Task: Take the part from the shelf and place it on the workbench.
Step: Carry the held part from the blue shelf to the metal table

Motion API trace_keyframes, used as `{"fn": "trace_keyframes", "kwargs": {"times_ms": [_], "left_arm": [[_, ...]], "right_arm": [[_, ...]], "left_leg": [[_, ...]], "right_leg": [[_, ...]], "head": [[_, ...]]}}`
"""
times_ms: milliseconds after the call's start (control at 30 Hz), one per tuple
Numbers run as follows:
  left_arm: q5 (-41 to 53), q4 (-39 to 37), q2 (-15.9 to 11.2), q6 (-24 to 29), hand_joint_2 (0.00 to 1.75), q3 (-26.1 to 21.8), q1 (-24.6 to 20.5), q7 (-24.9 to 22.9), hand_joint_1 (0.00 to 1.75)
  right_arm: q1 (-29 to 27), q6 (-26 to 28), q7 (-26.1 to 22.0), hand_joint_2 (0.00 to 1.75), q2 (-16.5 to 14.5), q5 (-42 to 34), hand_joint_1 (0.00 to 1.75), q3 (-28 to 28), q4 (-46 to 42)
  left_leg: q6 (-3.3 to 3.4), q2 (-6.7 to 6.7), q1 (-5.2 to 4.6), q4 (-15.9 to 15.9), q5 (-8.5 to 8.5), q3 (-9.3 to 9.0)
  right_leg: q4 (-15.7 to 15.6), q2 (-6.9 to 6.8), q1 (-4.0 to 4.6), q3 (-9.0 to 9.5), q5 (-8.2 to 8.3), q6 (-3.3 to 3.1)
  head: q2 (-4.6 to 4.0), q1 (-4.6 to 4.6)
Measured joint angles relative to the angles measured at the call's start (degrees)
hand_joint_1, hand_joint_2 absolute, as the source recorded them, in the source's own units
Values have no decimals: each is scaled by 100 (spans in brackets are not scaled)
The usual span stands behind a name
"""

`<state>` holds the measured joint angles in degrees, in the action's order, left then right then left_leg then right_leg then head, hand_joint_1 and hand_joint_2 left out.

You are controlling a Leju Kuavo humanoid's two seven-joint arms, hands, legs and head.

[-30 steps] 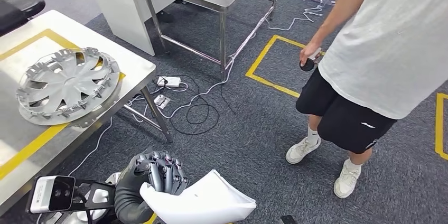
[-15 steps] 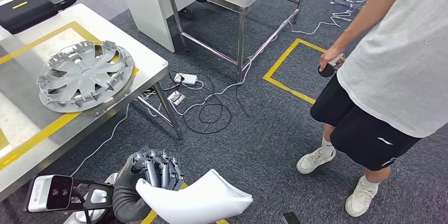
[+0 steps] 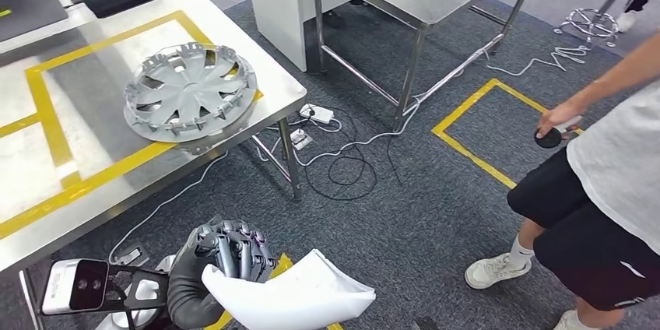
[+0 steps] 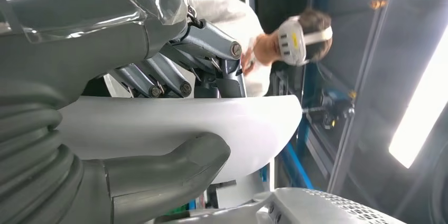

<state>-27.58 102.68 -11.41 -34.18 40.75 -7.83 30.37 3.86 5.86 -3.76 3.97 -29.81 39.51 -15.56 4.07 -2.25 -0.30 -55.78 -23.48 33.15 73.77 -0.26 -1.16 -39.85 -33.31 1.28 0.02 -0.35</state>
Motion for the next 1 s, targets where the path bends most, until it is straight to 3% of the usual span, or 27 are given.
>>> {"fn": "trace_keyframes", "kwargs": {"times_ms": [33,100,133,200,267,300,367,433,500,533,567,633,700,733,800,867,933,1000], "left_arm": [[0,0,1,0,175,3,2,-1,175],[0,0,4,0,175,5,3,-2,175],[0,0,6,0,175,5,3,-2,175],[1,1,10,0,175,4,4,-4,175],[0,2,10,-1,175,2,10,-5,175],[-1,2,8,-2,175,0,12,-5,175],[-1,5,2,-4,175,-8,8,-4,175],[-1,6,-3,-5,175,-13,5,-3,175],[-1,5,-10,-7,175,-14,16,-3,175],[-1,4,-15,-7,175,-14,20,-2,175],[-1,4,-19,-7,175,-14,24,-1,175],[-1,4,-22,-4,175,-18,23,8,175],[0,5,-21,4,175,-20,15,19,175],[1,5,-24,10,175,-21,12,25,175],[1,8,-31,18,175,-22,17,41,175],[-1,10,-31,20,175,-22,12,56,175],[2,5,-20,22,175,-18,1,62,175],[8,-7,-13,25,175,-13,8,60,175]], "right_arm": [[-13,-4,1,0,26,1,0,1,4],[-14,-8,0,0,60,1,0,1,8],[-11,-9,0,0,69,1,0,2,8],[-4,-14,0,0,71,2,0,4,9],[3,-24,0,0,66,2,0,7,8],[7,-31,-1,0,65,2,0,8,8],[10,-43,-6,0,65,2,0,9,7],[-8,-47,-10,0,75,2,0,10,8],[-29,-52,-10,0,82,7,0,10,8],[-31,-54,-10,0,84,13,0,12,8],[-26,-55,-10,0,84,21,0,14,8],[-8,-57,-10,0,74,39,0,28,7],[10,-62,-5,0,70,51,0,47,7],[16,-67,-1,0,68,57,0,54,7],[38,-83,7,0,71,72,0,60,3],[56,-99,8,0,77,81,0,64,-2],[50,-107,12,0,97,82,0,68,-1],[29,-109,18,0,122,82,0,74,3]], "left_leg": [[-15,-91,10,-15,-10,0],[-83,-248,40,-87,-56,7],[-134,-314,41,-143,-94,25],[-214,-403,35,-224,-152,70],[-248,-458,53,-241,-171,93],[-265,-422,65,-268,-195,104],[-317,-177,79,-581,-383,244],[-361,105,92,-1319,-724,624],[-371,188,103,-1892,-879,959],[-356,202,101,-1875,-797,974],[-320,228,91,-1619,-620,859],[-190,441,26,-814,-250,450],[-87,636,-55,-353,-131,220],[-69,638,-81,-320,-152,215],[-42,494,-77,-214,-105,171],[-9,347,-26,-48,-16,69],[8,202,0,27,30,16],[2,23,5,23,26,16]], "right_leg": [[-91,6,-17,-1,95,61],[-837,109,-76,287,462,205],[-1192,180,-92,448,608,233],[-1507,264,-91,603,721,177],[-1493,193,-72,613,717,62],[-1497,155,-74,621,716,26],[-1507,68,-82,647,707,-54],[-1507,-38,-44,665,678,-114],[-1506,-167,-9,676,652,-142],[-1506,-229,5,688,638,-149],[-1507,-290,22,708,622,-152],[-1512,-405,53,764,582,-141],[-1522,-511,68,799,547,-105],[-1534,-573,65,811,537,-81],[-1560,-651,66,847,518,-29],[-1367,-413,64,769,421,-6],[-710,-83,39,424,170,-16],[-66,4,7,39,-7,27]], "head": [[0,0],[0,3],[0,8],[0,6],[0,-2],[0,-3],[0,-26],[0,-47],[0,-47],[0,-48],[0,-48],[0,-43],[0,-33],[0,-30],[0,-32],[0,-17],[0,1],[0,7]]}}
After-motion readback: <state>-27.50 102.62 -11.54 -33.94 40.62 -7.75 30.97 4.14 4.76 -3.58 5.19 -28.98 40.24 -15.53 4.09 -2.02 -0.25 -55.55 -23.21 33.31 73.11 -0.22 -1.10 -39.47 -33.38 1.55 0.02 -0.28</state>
